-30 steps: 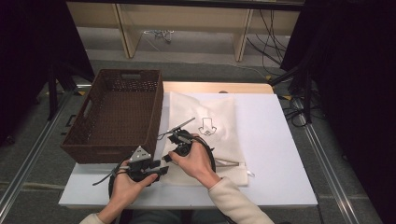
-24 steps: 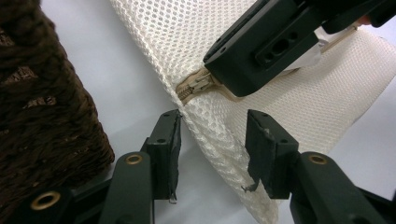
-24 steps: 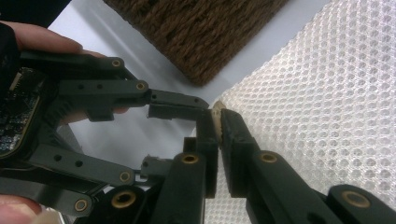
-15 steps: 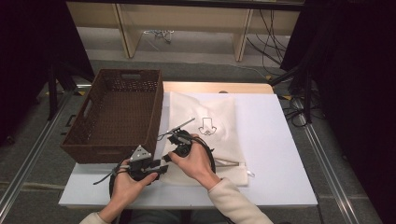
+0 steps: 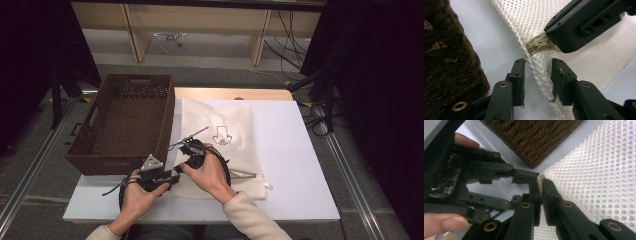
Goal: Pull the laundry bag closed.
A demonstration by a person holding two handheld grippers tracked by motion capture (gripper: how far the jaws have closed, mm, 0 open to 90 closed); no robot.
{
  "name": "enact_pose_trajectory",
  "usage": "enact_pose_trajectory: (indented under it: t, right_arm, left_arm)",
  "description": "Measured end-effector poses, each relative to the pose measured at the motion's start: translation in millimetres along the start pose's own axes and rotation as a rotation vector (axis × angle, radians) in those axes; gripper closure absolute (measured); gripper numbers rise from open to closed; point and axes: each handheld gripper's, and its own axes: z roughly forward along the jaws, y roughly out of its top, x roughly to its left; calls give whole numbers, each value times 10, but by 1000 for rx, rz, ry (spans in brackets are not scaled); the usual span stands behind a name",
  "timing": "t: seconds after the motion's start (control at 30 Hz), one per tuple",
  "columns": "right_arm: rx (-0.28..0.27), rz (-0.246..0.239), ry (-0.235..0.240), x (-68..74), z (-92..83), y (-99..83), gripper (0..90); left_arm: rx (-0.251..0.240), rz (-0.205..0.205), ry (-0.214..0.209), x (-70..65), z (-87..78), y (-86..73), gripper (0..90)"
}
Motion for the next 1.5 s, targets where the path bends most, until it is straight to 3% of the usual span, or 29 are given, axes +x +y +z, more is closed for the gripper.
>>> enact_pose_trajectory:
  t: [0.07, 0.17, 0.2, 0.33, 0.47, 0.53, 0.57, 0.73, 0.77, 0.93, 0.97, 1.0, 1.03, 1.07, 1.1, 1.13, 1.2, 1.33, 1.37, 1.4, 1.5]
  right_arm:
    - [6, 16, -4, 10, -4, -3, 874]
    - [-12, -2, -3, 7, -9, -12, 874]
    - [-6, 21, -10, 20, -24, -18, 874]
    - [-17, 0, -1, -1, -43, -26, 875]
    - [-11, 39, -11, 7, -71, -53, 875]
    - [-12, 24, -9, -8, -65, -63, 875]
    - [-1, 48, -5, 1, -68, -75, 875]
    - [-7, 58, 15, -48, -70, -107, 875]
    - [-10, 30, 13, -70, -67, -108, 876]
    - [-9, 65, 14, -75, -83, -133, 876]
    - [-15, 45, 12, -95, -89, -134, 876]
    - [-19, 48, 11, -104, -91, -141, 876]
    - [-17, 53, 13, -105, -96, -145, 876]
    - [-17, 51, 10, -112, -99, -151, 876]
    - [-17, 51, 10, -112, -99, -151, 876]
    - [-15, 81, 7, -94, -94, -162, 876]
    - [-15, 52, -1, -116, -91, -162, 876]
    - [-26, 49, -8, -89, -90, -151, 876]
    - [-25, 68, -13, -57, -96, -151, 875]
    - [-34, 43, -3, -69, -85, -152, 876]
    - [-32, 48, -2, -89, -80, -163, 876]
  left_arm:
    - [-14, -13, -1, -13, 6, 2, 710]
    - [-11, -5, 3, -8, 0, 16, 755]
    - [-21, -17, 2, -9, 2, 18, 776]
    - [-53, -49, -17, -21, 2, 18, 830]
    - [-77, -77, -25, -38, -12, 32, 857]
    - [-87, -73, -23, -41, -28, 36, 861]
    - [-88, -72, -23, -43, -30, 37, 863]
    - [-91, -46, -22, -52, -39, 43, 867]
    - [-91, -46, -21, -56, -37, 41, 867]
    - [-106, -61, -20, -80, -51, 45, 870]
    - [-109, -55, -14, -87, -60, 48, 870]
    - [-118, -10, -1, -62, -66, 60, 870]
    - [-123, -10, -6, -62, -60, 60, 871]
    - [-116, -40, -11, -77, -56, 52, 870]
    - [-116, -40, -11, -77, -56, 52, 870]
    - [-121, -36, -7, -81, -47, 45, 870]
    - [-120, -36, -4, -85, -48, 46, 870]
    - [-116, -34, -1, -85, -55, 51, 870]
    - [-121, -36, 0, -90, -59, 50, 870]
    - [-121, -32, 5, -91, -59, 47, 870]
    - [-129, -22, -3, -86, -56, 47, 871]
